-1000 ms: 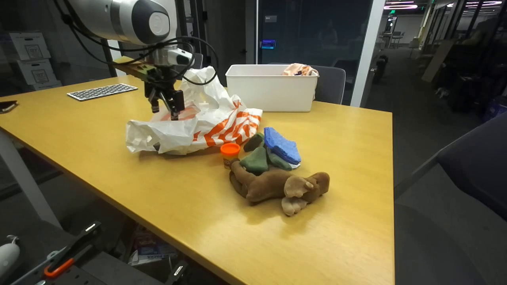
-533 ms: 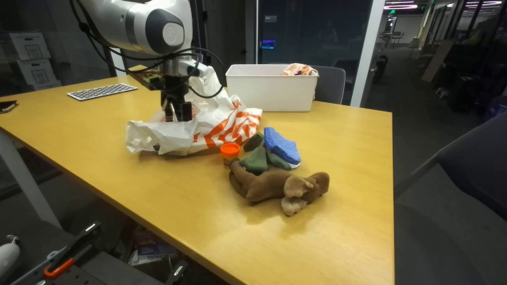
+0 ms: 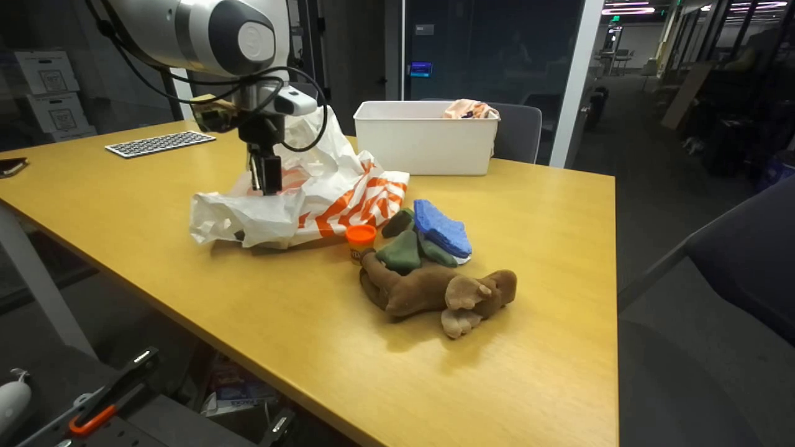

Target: Remove the items from the plastic bag and put them on the right side of the table.

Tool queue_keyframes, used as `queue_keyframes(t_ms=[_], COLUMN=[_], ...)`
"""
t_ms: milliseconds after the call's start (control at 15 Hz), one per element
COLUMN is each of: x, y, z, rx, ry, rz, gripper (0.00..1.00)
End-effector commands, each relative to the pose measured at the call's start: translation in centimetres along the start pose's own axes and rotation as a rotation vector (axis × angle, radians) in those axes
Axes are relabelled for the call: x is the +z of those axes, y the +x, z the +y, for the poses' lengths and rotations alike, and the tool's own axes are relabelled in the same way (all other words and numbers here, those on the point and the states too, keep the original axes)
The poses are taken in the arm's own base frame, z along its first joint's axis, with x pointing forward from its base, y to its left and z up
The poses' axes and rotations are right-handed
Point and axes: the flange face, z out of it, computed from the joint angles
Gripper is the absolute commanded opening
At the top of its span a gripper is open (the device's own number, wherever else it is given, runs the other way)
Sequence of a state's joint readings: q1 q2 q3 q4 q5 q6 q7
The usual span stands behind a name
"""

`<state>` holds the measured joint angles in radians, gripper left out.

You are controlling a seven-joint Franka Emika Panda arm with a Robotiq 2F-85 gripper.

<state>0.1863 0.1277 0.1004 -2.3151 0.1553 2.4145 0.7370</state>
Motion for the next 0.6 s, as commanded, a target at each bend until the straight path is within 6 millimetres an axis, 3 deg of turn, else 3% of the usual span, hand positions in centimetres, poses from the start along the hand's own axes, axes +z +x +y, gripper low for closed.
queue_keyframes(t_ms=[0,267,533], x=[-1.8,-1.1,0.8], y=[-2.6,-3.6,-3.1], z=[1.3,2.2,2.5], rx=[0.081,0.115,0.1], ry=[-0.011,-0.046,-0.064], rz=[0.001,-0.044,-0.049], gripper=[1.0,1.0,1.0])
